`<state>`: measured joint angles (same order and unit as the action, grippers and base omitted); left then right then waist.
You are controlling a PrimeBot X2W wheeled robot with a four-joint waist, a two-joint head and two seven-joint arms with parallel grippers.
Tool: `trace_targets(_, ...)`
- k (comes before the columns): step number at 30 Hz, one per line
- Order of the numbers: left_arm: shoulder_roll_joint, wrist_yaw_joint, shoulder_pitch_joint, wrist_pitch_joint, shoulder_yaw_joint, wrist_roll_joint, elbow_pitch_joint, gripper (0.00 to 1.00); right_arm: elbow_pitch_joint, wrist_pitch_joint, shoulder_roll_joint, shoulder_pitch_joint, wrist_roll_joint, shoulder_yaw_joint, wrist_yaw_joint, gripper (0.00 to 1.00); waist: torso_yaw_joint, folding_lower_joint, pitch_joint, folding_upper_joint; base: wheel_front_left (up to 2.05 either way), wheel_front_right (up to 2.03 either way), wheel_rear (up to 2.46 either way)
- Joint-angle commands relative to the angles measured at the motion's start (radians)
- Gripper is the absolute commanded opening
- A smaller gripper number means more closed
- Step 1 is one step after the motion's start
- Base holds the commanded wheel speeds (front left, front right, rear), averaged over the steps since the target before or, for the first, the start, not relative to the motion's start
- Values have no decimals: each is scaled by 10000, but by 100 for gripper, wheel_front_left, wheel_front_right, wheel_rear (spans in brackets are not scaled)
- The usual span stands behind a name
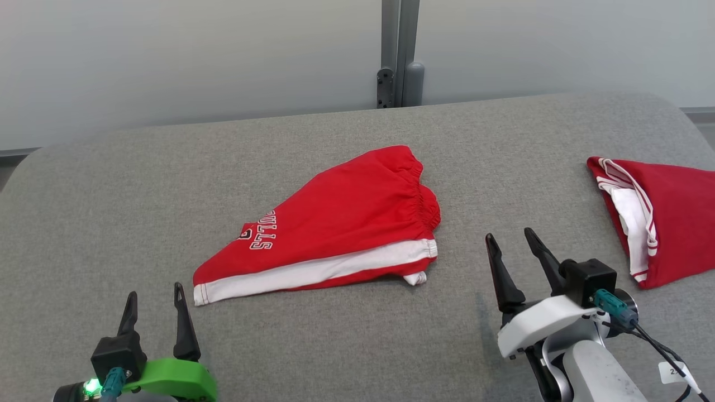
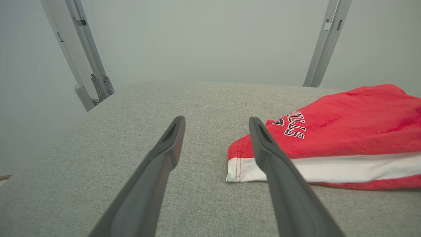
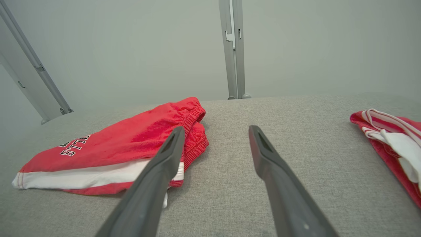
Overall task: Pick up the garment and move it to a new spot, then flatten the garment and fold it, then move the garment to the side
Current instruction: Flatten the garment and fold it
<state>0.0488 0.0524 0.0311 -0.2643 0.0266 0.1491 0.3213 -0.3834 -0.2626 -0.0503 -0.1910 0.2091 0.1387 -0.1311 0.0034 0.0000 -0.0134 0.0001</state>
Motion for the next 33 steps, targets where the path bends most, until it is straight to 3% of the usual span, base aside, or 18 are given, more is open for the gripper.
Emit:
trace_targets(1, 39, -71, -113, 7, -29, 17, 14, 100, -21, -28, -14, 98, 42, 51, 10, 100, 17, 0, -21, -1, 0, 0, 0)
trace_targets(14, 39, -337, 656, 7, -928, 561, 396, 100, -808, -28, -18, -616, 112, 750, 9, 100, 342, 0, -1155, -1, 0, 0, 0)
trace_targets(33, 39, -177, 1592, 7, -1687, 1143, 749, 100, -1832, -28, -167, -1869, 580, 1312, 10, 100, 793, 0, -2516, -1, 0, 0, 0)
